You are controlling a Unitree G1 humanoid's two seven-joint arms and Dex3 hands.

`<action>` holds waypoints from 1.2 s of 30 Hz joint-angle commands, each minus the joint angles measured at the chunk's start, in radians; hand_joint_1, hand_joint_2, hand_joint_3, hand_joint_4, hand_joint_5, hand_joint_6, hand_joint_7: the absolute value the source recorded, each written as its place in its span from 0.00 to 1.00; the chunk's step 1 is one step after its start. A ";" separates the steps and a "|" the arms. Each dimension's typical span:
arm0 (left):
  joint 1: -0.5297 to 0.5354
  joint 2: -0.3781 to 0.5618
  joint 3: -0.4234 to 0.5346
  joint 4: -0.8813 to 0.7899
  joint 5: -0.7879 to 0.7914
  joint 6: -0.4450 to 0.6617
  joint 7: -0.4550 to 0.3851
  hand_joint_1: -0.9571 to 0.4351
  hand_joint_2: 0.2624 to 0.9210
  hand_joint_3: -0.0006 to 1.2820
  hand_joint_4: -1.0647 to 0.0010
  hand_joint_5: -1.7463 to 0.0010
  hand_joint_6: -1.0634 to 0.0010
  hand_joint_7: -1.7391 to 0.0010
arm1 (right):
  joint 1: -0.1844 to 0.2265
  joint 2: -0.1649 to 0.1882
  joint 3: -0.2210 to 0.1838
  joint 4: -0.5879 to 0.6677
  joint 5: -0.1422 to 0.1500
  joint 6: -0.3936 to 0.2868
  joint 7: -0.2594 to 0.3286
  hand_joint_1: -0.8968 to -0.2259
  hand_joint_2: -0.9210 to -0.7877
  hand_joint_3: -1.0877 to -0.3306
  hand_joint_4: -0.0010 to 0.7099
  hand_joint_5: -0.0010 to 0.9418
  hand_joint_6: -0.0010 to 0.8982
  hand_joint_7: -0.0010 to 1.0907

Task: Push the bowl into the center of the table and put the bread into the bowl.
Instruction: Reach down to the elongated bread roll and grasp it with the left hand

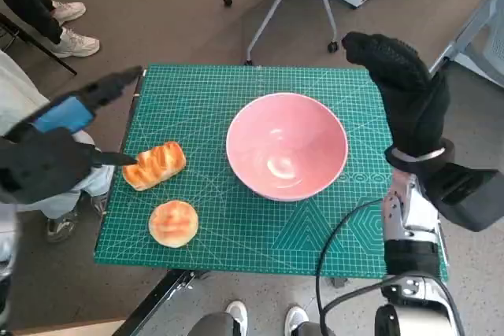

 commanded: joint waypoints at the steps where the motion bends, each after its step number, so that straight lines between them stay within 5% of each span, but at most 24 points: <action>1: -0.009 -0.012 -0.068 -0.008 0.062 0.050 0.018 0.62 0.73 0.01 0.87 0.99 0.78 0.98 | 0.001 0.003 0.002 0.021 0.004 0.003 0.010 0.29 0.00 0.43 0.25 0.00 0.00 0.54; 10: -0.053 -0.075 -0.216 0.084 0.199 0.108 0.065 0.60 0.74 0.00 0.75 0.99 0.70 0.99 | 0.006 -0.004 0.001 0.017 0.011 0.010 0.021 0.29 0.00 0.42 0.25 0.00 0.00 0.54; 31: -0.184 -0.137 -0.381 0.320 0.351 0.180 0.017 0.53 0.76 0.00 0.79 1.00 0.70 1.00 | 0.015 -0.024 -0.013 -0.010 0.020 0.033 0.035 0.34 0.00 0.37 0.24 0.00 0.00 0.52; 36: -0.196 -0.152 -0.402 0.358 0.379 0.197 0.023 0.52 0.77 0.00 0.66 0.97 0.67 0.99 | 0.016 -0.026 -0.017 -0.008 0.024 0.035 0.040 0.33 0.00 0.37 0.24 0.00 0.00 0.52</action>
